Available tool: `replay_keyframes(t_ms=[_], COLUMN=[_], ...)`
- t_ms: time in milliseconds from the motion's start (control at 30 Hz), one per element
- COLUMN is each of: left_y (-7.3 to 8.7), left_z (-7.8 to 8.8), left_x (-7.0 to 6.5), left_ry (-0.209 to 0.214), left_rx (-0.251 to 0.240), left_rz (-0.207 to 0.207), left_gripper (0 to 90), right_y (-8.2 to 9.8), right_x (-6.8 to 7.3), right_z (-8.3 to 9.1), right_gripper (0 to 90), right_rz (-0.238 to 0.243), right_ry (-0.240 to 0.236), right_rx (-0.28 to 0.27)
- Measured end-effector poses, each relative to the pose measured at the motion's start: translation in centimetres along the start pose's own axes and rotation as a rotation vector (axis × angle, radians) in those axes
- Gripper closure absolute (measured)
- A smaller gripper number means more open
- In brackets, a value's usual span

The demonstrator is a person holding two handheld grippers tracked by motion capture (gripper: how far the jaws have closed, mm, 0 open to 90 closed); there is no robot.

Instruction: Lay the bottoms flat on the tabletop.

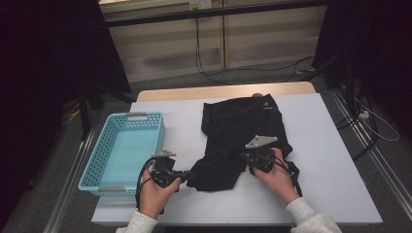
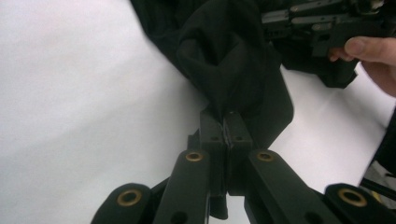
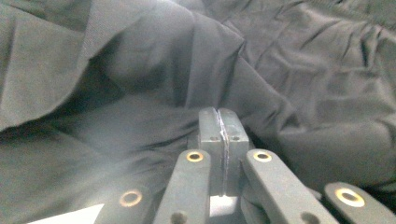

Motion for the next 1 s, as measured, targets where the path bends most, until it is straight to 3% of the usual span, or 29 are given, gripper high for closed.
replay_keyframes(t_ms=[167,233,300,333,467,600,1000], left_y=[0.1,0.1,0.1,0.1,0.1,0.0,-0.4], left_z=[0.0,0.0,-0.1,-0.1,-0.2,-0.4,-0.4], left_x=[-0.1,-0.1,-0.1,-0.1,-0.2,-0.3,-0.4], left_ry=[-0.010,-0.008,-0.008,-0.006,0.000,0.006,0.011], left_rx=[-0.017,-0.019,-0.020,-0.013,-0.012,-0.011,-0.016], left_rz=[-0.008,-0.005,-0.007,-0.009,-0.013,-0.016,-0.012], left_gripper=[89.3,89.3,89.3,89.3,89.1,89.1,88.9], right_y=[-0.3,-0.5,-0.6,-0.6,-0.6,-0.3,0.8], right_x=[-0.2,-0.1,0.1,0.2,0.3,0.6,2.2], right_z=[-0.8,-1.0,-0.9,-0.8,0.1,1.4,4.6], right_gripper=[88.3,86.4,82.1,79.9,62.9,51.6,44.5], right_rz=[0.022,0.023,0.009,-0.006,-0.015,-0.007,0.002], right_ry=[0.051,0.042,-0.011,-0.032,-0.006,0.005,-0.020], right_rx=[-0.016,-0.018,-0.023,-0.021,-0.022,-0.045,-0.086])
Point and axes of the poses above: each handheld gripper's, and its own axes: z roughly backward along the jaws, y roughly out of its underside, x roughly to its left, the point moved 2 cm from there along -z, roughly forward along the jaws, and after that the axes turned 8 degrees about z, right-handed, at the moved point
